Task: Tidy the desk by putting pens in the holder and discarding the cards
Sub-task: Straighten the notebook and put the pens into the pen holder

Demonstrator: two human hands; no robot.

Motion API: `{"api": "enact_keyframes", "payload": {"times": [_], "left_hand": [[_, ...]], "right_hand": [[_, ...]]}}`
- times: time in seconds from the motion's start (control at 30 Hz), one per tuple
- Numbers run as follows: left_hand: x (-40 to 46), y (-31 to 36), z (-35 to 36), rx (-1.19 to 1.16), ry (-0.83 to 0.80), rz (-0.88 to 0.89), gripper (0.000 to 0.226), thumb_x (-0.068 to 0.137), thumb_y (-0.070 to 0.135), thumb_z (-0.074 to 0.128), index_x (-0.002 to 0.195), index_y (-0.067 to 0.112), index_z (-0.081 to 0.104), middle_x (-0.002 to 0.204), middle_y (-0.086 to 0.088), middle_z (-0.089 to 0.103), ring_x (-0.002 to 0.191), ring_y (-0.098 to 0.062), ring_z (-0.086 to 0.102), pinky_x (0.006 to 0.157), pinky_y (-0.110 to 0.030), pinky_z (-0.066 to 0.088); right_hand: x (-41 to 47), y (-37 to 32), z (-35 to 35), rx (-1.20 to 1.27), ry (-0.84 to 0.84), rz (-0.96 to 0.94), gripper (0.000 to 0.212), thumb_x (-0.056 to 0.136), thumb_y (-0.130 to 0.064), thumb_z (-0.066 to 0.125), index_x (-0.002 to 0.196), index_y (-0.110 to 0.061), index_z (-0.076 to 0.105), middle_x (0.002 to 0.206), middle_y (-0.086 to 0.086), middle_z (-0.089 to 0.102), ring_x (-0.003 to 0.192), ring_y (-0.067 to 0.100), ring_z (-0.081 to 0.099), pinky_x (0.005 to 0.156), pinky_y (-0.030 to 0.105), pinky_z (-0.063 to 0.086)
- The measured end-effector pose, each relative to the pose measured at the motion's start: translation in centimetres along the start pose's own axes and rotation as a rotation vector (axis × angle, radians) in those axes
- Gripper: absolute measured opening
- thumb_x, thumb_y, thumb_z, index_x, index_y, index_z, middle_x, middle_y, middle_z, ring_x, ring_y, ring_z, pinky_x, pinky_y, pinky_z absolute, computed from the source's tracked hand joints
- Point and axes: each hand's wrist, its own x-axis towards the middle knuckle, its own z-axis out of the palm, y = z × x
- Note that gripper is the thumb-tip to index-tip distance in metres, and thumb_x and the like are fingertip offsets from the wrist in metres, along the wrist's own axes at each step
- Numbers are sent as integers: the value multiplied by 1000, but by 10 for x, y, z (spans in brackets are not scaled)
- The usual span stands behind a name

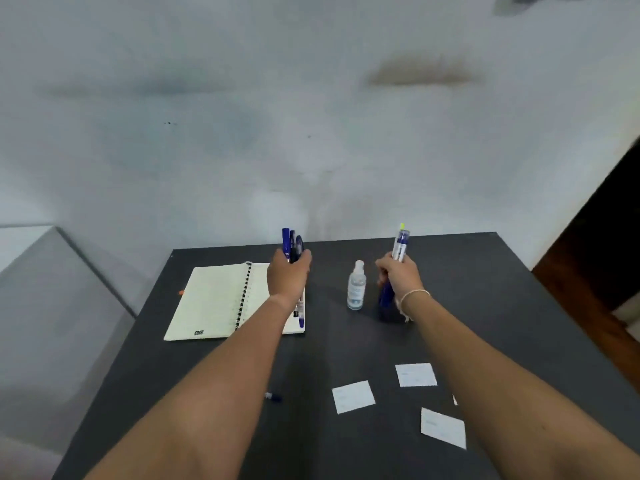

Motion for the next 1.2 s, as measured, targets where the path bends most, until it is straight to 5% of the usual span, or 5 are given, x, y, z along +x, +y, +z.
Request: {"api": "enact_keyframes", "payload": {"times": [0.17, 0.33, 0.83, 1.03, 1.2], "left_hand": [[-8, 36, 68, -43, -134, 110, 22, 87, 27, 58, 72, 13, 52, 60, 2, 54, 52, -10, 48, 53, -25, 37], [-15, 46, 125, -126, -225, 138, 27, 94, 36, 48, 88, 10, 52, 68, 3, 55, 62, -9, 52, 62, -24, 42], [2, 19, 190, -75, -276, 100, 22, 97, 37, 41, 103, 18, 50, 89, 1, 60, 88, -14, 59, 84, -29, 43], [2, 1, 194, 12, -261, 80, 22, 97, 35, 42, 101, 15, 52, 93, 0, 61, 89, -12, 57, 78, -24, 39], [3, -13, 195, 59, -252, 82, 32, 97, 35, 41, 110, 8, 54, 92, 1, 62, 73, -7, 54, 61, -13, 41]], "right_hand": [[8, -14, -51, 82, 173, -43, 20, 89, -16, 51, 71, -15, 45, 58, 2, 44, 49, 15, 38, 53, 26, 39], [18, -19, -84, 15, 282, -29, 26, 89, -21, 47, 64, -14, 47, 64, 1, 47, 58, 14, 41, 56, 27, 35], [67, 4, -94, -61, 85, -56, 8, 83, -19, 66, 79, -16, 60, 73, 1, 60, 70, 12, 57, 65, 22, 47], [74, 26, -91, -142, 32, -30, 6, 82, -17, 67, 84, -12, 62, 75, -1, 62, 73, 8, 58, 71, 21, 47], [78, 36, -91, -217, 31, -56, 10, 84, -17, 65, 83, -8, 62, 66, -1, 57, 63, 8, 52, 58, 17, 40]]}}
